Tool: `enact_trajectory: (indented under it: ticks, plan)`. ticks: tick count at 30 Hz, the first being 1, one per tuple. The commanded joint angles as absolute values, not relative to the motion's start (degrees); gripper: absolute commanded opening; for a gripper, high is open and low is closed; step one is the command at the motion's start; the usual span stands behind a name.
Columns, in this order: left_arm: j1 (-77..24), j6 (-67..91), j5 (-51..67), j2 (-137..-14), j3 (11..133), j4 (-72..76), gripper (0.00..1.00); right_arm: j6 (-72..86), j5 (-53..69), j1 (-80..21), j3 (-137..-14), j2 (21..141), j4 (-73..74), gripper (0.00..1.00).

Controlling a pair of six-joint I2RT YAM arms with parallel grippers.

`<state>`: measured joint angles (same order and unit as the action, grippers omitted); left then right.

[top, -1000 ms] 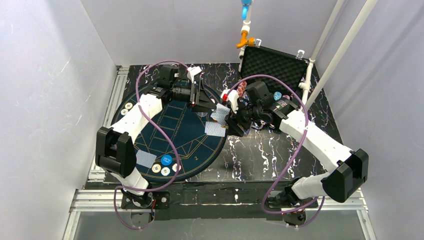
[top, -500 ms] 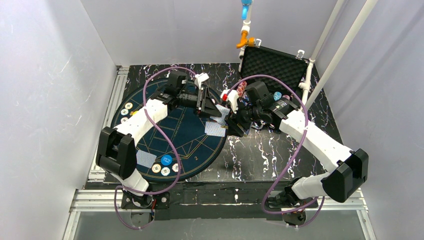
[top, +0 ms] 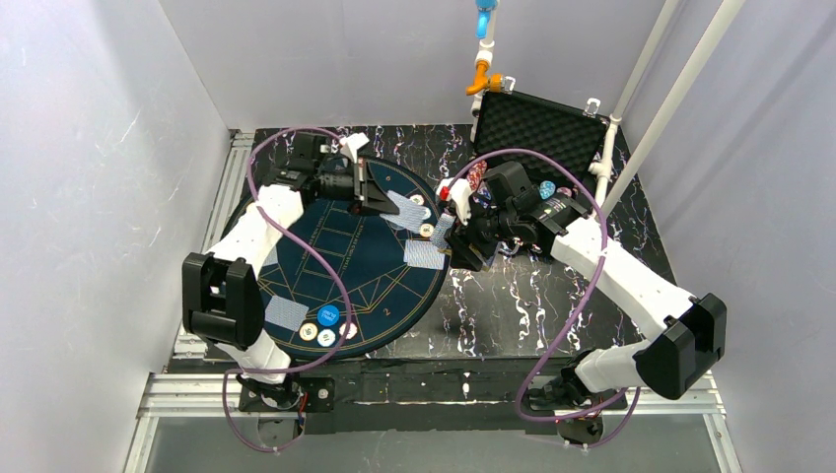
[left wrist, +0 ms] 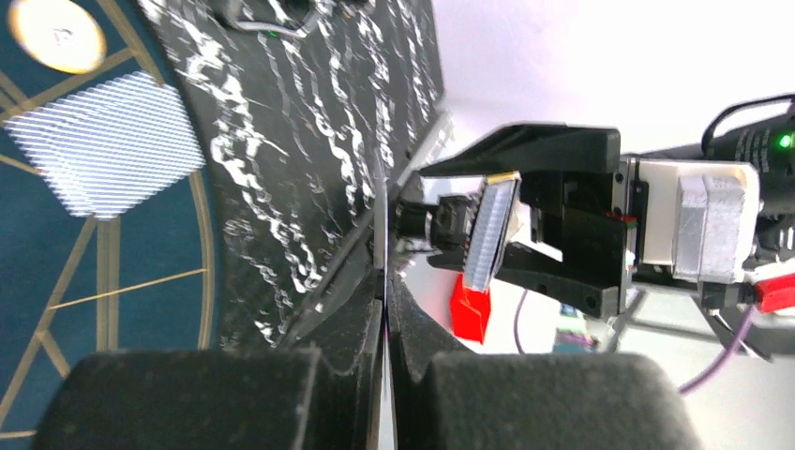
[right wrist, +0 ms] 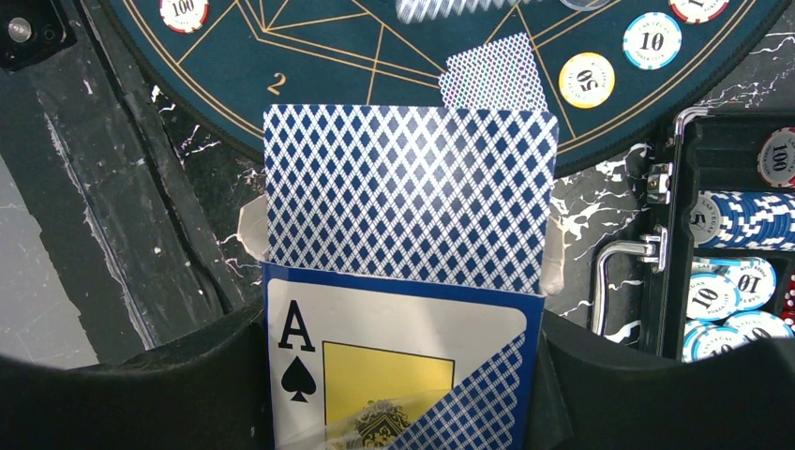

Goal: Distribute texas hold em gaming equipment

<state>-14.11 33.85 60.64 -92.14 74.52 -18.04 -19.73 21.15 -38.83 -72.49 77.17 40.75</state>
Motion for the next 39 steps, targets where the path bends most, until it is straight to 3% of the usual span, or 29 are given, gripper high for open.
enact_trajectory:
  ticks: [1,10,16,27,39]
  plan:
    - [-10.31,20.41,54.44,-91.86,83.32,-35.59,0.00,-20.22,21.97,-38.81,-72.11,74.26,38.43,0.01]
    - [-9.07,-4.46,15.32,-107.53,105.21,-57.29,0.00,-20.77,21.42,-38.58,-72.13,73.94,38.79,0.01]
    - [-9.14,-13.18,-11.84,-115.10,111.51,-51.99,0.00,-21.26,21.43,-38.26,-72.20,73.86,39.21,0.01]
    - [-12.12,-24.90,-16.92,-118.21,104.40,-35.98,0.00,-21.27,21.48,-37.78,-71.81,73.83,39.21,0.01]
    - [-17.52,-24.10,-17.07,-122.45,103.07,-34.51,0.00,-21.38,21.71,-37.18,-72.07,73.48,40.28,0.01]
